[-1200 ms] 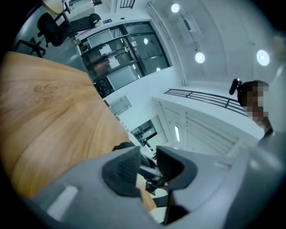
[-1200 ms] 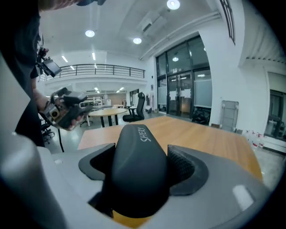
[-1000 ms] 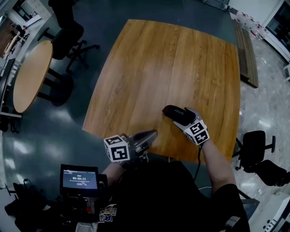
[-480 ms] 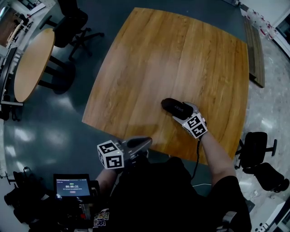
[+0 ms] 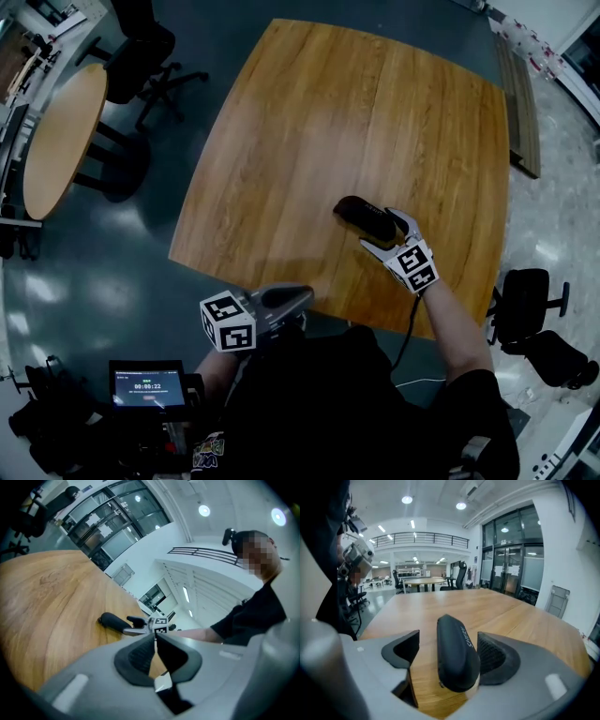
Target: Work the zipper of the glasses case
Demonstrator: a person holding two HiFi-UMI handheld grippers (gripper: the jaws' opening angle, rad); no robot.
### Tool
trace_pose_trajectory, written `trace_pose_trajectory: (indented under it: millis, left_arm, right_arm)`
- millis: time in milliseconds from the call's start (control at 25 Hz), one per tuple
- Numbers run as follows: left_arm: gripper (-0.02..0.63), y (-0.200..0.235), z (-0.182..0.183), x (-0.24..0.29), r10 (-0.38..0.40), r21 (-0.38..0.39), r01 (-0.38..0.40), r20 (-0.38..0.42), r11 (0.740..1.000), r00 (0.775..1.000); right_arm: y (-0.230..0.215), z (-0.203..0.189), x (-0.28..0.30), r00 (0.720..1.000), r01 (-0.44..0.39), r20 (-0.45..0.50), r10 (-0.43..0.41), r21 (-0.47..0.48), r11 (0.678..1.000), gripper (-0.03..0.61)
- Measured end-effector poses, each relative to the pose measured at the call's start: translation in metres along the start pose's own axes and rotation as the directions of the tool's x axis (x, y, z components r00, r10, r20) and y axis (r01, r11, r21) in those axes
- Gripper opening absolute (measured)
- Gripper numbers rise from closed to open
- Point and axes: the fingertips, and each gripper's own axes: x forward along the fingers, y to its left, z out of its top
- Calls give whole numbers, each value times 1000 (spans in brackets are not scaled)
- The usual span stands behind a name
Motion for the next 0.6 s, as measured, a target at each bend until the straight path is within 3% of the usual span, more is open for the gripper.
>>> trace_pose_trajectory:
  millis: [80,160,320,400,480,600]
  left_arm:
    - [57,-3,1,1,-31,39,32,-17,999,999]
    - [99,-8,4,2,-66,68,68,-37,995,997]
    - [99,-10,26,-5,-141,113,146,-48,983,989]
    - [5,-10,39,-8,-152,143,156,-40,977,988]
    - [3,-17,39,-7,-170,165,176,-55,970,984]
    - [4,-36,26,-5,-209,205,228,-113,952,972]
  right_arm:
    - [-5,26,-26,991,92,92,-98,74,993,300]
    - [-7,56,-55,960,159,196,-202,214,964,10]
    - [15,115,-83,902,123,319,-289,452,883,6]
    - [36,143,-93,877,83,371,-305,508,857,6]
    - [62,166,-105,857,32,419,-299,536,844,6]
    - [108,187,-113,849,-18,458,-262,521,854,8]
